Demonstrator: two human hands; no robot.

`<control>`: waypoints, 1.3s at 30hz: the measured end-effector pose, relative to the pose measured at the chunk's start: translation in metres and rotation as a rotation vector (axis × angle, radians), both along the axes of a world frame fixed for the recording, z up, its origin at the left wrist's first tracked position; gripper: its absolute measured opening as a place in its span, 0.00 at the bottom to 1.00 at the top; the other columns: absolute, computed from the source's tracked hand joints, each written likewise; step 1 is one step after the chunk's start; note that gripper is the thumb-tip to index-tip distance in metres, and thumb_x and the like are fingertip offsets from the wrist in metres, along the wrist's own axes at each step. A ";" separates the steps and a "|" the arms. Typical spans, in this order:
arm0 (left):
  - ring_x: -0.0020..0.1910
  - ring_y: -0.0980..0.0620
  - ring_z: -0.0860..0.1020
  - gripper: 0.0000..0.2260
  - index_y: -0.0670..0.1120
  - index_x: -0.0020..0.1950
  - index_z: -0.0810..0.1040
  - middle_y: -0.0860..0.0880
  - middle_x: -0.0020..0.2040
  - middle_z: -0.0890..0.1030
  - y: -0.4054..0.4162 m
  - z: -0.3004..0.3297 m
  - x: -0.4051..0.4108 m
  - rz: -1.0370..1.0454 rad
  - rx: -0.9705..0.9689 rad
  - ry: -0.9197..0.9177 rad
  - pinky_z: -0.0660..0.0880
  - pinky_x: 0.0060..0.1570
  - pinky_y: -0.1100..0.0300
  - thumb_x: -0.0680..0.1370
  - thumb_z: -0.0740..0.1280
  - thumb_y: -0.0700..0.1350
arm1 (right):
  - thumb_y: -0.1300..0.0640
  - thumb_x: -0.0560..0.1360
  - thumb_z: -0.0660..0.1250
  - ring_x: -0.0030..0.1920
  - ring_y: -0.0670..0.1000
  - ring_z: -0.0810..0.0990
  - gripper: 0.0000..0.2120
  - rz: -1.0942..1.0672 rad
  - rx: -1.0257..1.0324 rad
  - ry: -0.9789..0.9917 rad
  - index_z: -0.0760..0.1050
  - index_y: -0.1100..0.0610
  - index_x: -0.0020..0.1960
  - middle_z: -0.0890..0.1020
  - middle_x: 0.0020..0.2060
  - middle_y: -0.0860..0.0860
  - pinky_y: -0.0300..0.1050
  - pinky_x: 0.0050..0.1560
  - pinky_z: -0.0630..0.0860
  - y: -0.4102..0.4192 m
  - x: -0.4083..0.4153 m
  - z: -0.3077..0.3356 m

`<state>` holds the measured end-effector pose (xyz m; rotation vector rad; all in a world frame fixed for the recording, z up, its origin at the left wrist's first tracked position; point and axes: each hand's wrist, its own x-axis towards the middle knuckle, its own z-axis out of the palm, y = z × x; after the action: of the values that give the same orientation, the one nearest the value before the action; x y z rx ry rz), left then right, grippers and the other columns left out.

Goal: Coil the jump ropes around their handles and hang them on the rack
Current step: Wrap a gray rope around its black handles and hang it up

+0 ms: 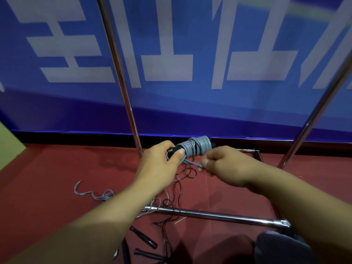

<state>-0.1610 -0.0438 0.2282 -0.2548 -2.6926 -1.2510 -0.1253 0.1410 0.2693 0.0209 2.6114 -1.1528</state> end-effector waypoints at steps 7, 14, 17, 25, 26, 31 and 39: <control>0.35 0.47 0.81 0.10 0.46 0.42 0.79 0.48 0.29 0.80 0.000 0.002 -0.003 0.048 0.103 -0.012 0.77 0.40 0.49 0.79 0.68 0.51 | 0.51 0.77 0.72 0.27 0.37 0.74 0.10 -0.141 -0.250 0.039 0.82 0.58 0.45 0.80 0.28 0.43 0.31 0.31 0.69 -0.003 -0.004 -0.002; 0.31 0.47 0.82 0.11 0.45 0.40 0.79 0.47 0.29 0.80 0.000 0.001 -0.006 0.088 0.214 -0.028 0.78 0.37 0.48 0.78 0.69 0.50 | 0.50 0.76 0.72 0.26 0.38 0.73 0.10 -0.023 0.063 0.244 0.78 0.53 0.39 0.77 0.28 0.45 0.30 0.28 0.66 -0.001 -0.005 -0.004; 0.31 0.44 0.81 0.11 0.45 0.40 0.79 0.46 0.30 0.80 0.000 0.001 -0.005 0.084 0.232 -0.014 0.78 0.37 0.46 0.78 0.69 0.50 | 0.47 0.77 0.70 0.31 0.40 0.75 0.14 -0.017 0.175 0.280 0.76 0.51 0.35 0.79 0.30 0.46 0.33 0.32 0.68 -0.002 -0.005 -0.003; 0.33 0.43 0.79 0.11 0.45 0.42 0.80 0.46 0.29 0.80 0.001 0.003 -0.004 0.094 0.240 0.008 0.75 0.36 0.48 0.79 0.68 0.52 | 0.48 0.81 0.65 0.29 0.45 0.76 0.17 -0.103 0.171 0.134 0.82 0.59 0.42 0.83 0.33 0.51 0.38 0.28 0.71 -0.006 -0.002 0.002; 0.34 0.43 0.80 0.11 0.46 0.42 0.80 0.46 0.29 0.80 0.001 0.003 -0.004 0.098 0.237 0.009 0.75 0.36 0.48 0.79 0.68 0.52 | 0.48 0.81 0.64 0.25 0.43 0.74 0.17 -0.113 0.168 0.121 0.82 0.59 0.43 0.82 0.32 0.51 0.35 0.24 0.67 -0.007 -0.001 0.003; 0.33 0.46 0.80 0.10 0.47 0.42 0.80 0.49 0.28 0.79 -0.003 0.002 -0.009 0.120 0.216 0.030 0.76 0.38 0.48 0.79 0.69 0.52 | 0.41 0.80 0.64 0.28 0.52 0.74 0.26 -0.124 0.224 0.116 0.78 0.64 0.40 0.80 0.32 0.57 0.40 0.26 0.68 -0.011 0.002 0.011; 0.30 0.52 0.75 0.08 0.48 0.43 0.80 0.52 0.30 0.78 -0.005 -0.004 -0.013 0.089 0.095 0.061 0.73 0.35 0.54 0.77 0.71 0.50 | 0.41 0.81 0.61 0.22 0.47 0.62 0.22 -0.151 -0.195 -0.085 0.71 0.56 0.36 0.69 0.26 0.52 0.38 0.23 0.59 -0.021 0.009 0.022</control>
<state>-0.1740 -0.0489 0.2243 -0.1560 -2.5559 -1.3181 -0.1166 0.1202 0.2908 0.2253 2.4474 -1.4202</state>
